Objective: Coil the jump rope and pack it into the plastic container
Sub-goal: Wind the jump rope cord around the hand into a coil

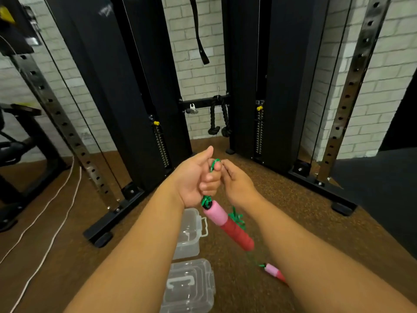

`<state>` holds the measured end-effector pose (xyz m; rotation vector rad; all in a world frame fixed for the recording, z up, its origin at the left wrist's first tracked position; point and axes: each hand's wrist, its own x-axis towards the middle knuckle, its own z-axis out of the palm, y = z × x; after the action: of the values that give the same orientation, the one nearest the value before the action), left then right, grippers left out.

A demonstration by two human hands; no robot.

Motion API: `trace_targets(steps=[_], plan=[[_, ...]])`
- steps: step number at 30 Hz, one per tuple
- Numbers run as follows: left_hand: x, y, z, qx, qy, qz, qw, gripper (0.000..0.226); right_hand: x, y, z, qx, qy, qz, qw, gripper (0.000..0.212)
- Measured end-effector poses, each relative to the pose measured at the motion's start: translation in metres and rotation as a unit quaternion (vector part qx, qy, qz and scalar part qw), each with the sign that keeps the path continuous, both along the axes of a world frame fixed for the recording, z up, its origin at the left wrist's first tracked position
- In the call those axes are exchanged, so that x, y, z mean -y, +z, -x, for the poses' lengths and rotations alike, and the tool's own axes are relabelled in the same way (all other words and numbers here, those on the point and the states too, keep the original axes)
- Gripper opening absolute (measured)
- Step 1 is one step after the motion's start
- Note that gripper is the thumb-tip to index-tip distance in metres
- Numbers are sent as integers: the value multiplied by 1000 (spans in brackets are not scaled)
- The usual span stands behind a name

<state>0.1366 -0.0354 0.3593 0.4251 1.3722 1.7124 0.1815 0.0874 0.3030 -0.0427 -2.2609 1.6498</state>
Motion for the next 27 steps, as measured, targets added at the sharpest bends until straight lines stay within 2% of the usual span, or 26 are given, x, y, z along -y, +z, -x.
trace_targets(steps=[4, 8, 10, 13, 15, 17, 22, 25, 27], plan=[[8, 4, -20, -68, -2, 21, 997, 52, 7, 8, -9, -16, -34, -4, 999, 26], [13, 8, -34, -135, 55, 11, 989, 41, 7, 20, -15, -17, -56, -32, 998, 26], [16, 10, -38, -133, 49, -33, 989, 39, 8, 25, -19, -6, -40, -42, 998, 22], [18, 13, -42, -152, 29, -82, 984, 38, 14, 24, -25, 53, 0, -108, 993, 24], [19, 16, -41, -161, 60, -94, 981, 38, 18, 20, -32, 89, 24, -115, 989, 19], [20, 19, -41, -171, 104, -101, 974, 39, 21, 17, -40, 97, 41, -156, 982, 23], [29, 15, -32, -179, 193, -89, 961, 35, 26, 10, -54, 37, 62, -400, 914, 12], [34, 9, -31, -135, 197, -107, 965, 36, 28, 15, -58, -14, 59, -477, 877, 22], [37, 5, -32, -122, 191, -105, 968, 38, 27, 20, -59, -64, 54, -495, 865, 18]])
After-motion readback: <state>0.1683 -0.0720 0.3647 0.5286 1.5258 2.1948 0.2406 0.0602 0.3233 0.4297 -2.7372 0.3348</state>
